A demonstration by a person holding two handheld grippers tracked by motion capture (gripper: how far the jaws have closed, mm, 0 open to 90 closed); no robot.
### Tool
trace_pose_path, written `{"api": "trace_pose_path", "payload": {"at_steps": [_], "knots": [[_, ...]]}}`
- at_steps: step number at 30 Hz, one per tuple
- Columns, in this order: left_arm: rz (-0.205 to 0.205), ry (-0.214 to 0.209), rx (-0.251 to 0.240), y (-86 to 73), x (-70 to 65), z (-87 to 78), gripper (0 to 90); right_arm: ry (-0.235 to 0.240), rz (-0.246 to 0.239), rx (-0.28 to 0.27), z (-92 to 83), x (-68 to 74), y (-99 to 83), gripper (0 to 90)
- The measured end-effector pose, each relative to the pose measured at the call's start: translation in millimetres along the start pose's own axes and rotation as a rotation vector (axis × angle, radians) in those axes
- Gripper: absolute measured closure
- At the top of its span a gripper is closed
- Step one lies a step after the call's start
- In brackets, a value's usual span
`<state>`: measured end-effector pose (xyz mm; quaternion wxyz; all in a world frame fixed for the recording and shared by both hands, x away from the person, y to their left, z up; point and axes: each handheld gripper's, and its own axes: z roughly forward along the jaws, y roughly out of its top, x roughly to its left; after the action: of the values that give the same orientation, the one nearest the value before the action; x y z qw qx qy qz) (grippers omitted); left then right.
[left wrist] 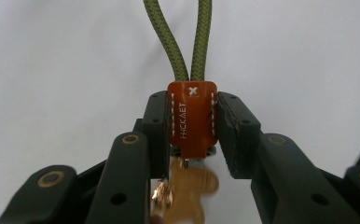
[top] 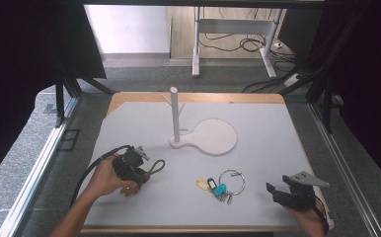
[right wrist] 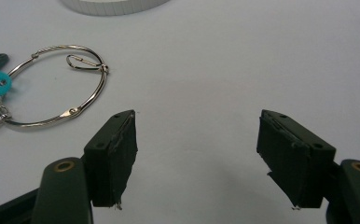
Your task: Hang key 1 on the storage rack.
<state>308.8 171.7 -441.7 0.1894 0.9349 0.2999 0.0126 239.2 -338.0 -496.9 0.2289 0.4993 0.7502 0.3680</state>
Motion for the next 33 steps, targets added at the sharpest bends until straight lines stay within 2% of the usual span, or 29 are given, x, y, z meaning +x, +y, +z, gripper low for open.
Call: {"api": "trace_pose_path", "payload": {"at_steps": [2,3,5,6,11,24,33], "knots": [[0.001,-0.002,-0.014,0.5,-0.5,-5.1,66.6,-0.001,0.0,0.0,-0.1,0.0,-0.1,29.3],[0.007,-0.001,-0.038,1.5,-1.5,-14.5,66.6,-0.002,0.001,-0.001,-0.3,0.0,-0.2,29.3],[0.008,-0.001,-0.05,1.7,-2.0,-18.7,66.6,-0.003,0.001,-0.002,-0.4,0.0,-0.2,29.3],[0.012,-0.004,-0.069,2.1,-1.9,-26.6,66.6,-0.003,0.002,-0.002,-0.4,0.0,-0.3,29.3],[0.006,-0.013,-0.104,2.8,1.4,-40.7,66.6,-0.005,0.002,0.001,0.2,-0.3,-0.6,29.3],[-0.008,-0.024,-0.157,6.0,8.6,-57.6,66.5,-0.004,0.001,0.011,2.0,-1.3,-2.3,29.4],[-0.012,-0.033,-0.205,13.7,13.3,-70.9,66.5,-0.007,0.0,0.011,3.0,-2.0,-3.1,29.4]]}}
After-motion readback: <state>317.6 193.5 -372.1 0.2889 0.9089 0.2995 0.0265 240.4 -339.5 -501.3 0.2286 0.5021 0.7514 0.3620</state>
